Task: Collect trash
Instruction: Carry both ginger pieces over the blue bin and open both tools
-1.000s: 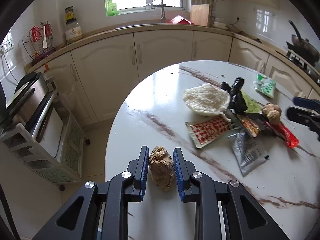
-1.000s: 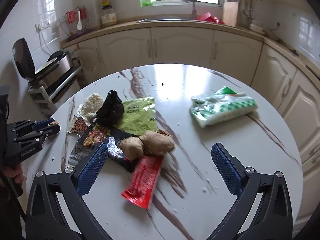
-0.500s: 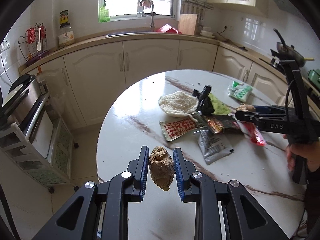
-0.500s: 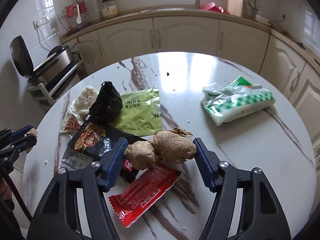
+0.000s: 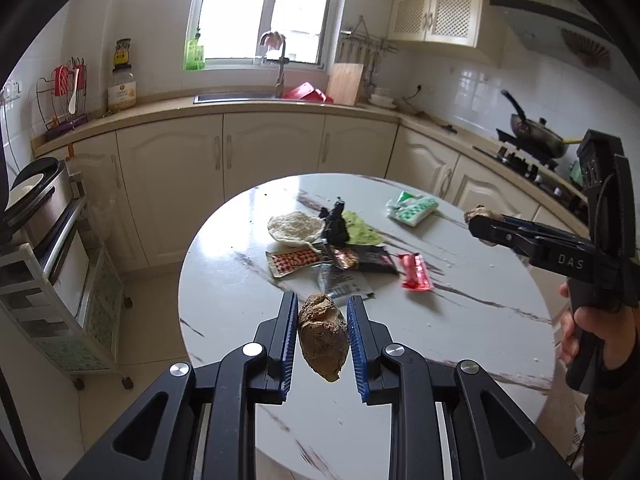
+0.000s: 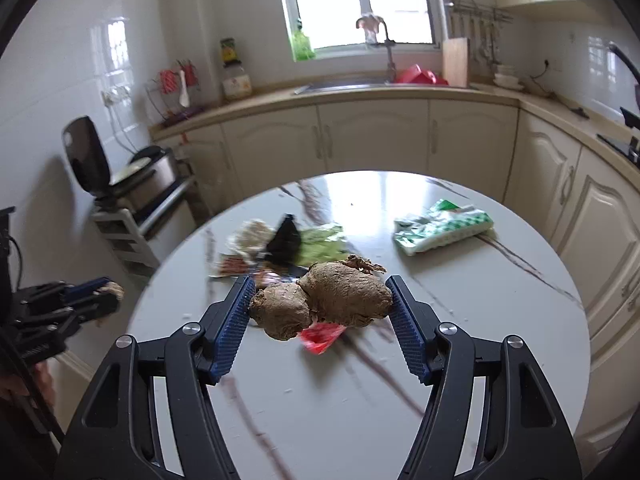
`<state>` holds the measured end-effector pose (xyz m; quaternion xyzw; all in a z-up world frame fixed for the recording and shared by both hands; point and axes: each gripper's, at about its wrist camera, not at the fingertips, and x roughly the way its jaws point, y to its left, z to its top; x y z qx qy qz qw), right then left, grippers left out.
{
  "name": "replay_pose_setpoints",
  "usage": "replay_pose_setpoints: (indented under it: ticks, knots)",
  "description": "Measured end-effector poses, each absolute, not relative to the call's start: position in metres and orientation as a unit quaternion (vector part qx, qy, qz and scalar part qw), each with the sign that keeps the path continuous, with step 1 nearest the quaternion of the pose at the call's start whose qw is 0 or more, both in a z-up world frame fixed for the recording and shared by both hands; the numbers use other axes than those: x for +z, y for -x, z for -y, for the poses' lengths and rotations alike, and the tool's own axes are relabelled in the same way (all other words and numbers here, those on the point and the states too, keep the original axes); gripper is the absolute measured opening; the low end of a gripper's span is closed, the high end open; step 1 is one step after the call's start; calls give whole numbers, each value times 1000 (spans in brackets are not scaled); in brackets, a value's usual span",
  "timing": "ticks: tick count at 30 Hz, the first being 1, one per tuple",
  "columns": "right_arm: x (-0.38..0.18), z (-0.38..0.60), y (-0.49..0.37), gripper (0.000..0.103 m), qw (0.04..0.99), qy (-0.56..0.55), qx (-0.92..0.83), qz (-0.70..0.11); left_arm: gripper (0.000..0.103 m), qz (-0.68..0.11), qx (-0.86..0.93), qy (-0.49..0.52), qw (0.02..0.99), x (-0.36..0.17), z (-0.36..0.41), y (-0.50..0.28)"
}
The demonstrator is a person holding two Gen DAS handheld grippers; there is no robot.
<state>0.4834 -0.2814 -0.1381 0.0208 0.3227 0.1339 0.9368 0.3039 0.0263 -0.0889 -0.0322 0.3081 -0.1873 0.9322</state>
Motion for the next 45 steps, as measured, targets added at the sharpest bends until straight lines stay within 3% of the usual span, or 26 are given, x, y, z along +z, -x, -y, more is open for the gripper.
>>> replay_pose_setpoints:
  ticks: [14, 25, 33, 40, 43, 45]
  knots:
    - [-126, 111, -405, 64, 903, -5, 299, -307, 21, -281, -138, 80, 946, -93, -147, -162]
    - [-220, -63, -412, 64, 819, 16, 412, -400, 21, -345, -13, 157, 925, -174, -299, -98]
    - [-300, -139, -432, 64, 782, 44, 413, -464, 21, -421, 35, 201, 884, -242, -357, -116]
    - [-343, -172, -452, 64, 767, 51, 408, -492, 22, -455, 66, 203, 864, -268, -382, -141]
    - [-354, -183, -459, 64, 764, 50, 407, -499, 29, -456, 79, 207, 862, -268, -383, -155]
    - [-361, -189, -463, 64, 757, 44, 410, -507, 52, -454, 94, 209, 861, -268, -387, -159]
